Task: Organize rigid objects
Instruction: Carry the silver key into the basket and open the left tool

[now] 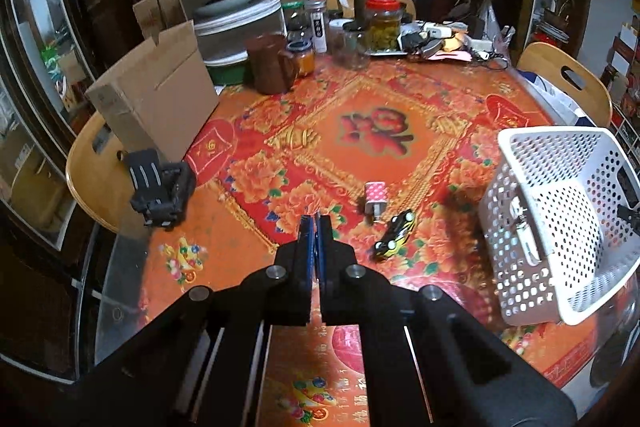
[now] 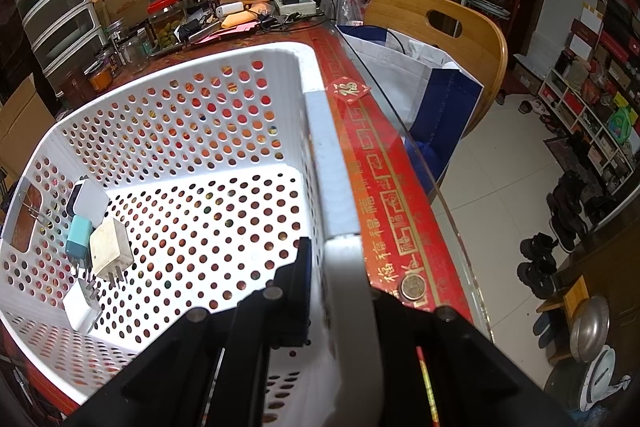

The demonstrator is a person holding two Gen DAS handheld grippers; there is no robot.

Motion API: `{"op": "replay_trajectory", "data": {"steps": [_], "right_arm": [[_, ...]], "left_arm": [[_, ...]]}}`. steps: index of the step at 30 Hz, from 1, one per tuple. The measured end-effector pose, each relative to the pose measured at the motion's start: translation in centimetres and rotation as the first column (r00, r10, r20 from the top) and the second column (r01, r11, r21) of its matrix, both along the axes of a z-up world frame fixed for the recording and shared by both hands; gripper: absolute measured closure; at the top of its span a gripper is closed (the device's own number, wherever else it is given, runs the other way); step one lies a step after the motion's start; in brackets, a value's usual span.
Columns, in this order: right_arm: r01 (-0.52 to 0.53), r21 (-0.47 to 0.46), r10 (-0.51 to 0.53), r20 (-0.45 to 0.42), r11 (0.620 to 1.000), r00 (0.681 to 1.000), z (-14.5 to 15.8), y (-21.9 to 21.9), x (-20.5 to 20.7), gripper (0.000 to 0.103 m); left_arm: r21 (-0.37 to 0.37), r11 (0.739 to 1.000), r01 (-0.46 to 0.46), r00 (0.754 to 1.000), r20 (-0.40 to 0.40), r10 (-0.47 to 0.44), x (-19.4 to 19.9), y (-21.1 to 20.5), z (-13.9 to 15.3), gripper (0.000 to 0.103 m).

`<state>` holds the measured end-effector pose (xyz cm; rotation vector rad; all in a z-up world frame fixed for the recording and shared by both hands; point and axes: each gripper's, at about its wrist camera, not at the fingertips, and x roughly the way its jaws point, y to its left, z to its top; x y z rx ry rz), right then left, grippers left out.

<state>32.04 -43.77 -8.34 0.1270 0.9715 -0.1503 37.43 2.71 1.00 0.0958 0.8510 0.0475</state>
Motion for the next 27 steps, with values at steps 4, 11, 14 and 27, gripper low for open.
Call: {"op": "replay_trajectory", "data": {"steps": [4,11,14,27], "right_arm": [[-0.003,0.005,0.003,0.003,1.0,1.0,-0.1,-0.1,0.0,0.095],[-0.008,0.015,0.008,0.011,1.0,1.0,-0.1,-0.1,-0.1,0.095],[-0.008,0.015,0.008,0.01,1.0,1.0,-0.1,-0.1,-0.1,0.095],[-0.01,0.013,0.01,0.007,1.0,1.0,-0.2,-0.1,-0.1,0.095]], "left_arm": [[-0.002,1.0,0.003,1.0,0.021,-0.003,-0.8,-0.4,1.3,0.101],[0.0,1.0,0.007,1.0,0.024,-0.007,-1.3,-1.0,2.2,0.101],[-0.003,1.0,0.009,1.0,0.023,-0.009,-1.5,-1.1,2.3,0.101],[-0.013,0.994,0.111,0.991,0.079,-0.109,-2.1,-6.3,6.5,0.101]]}}
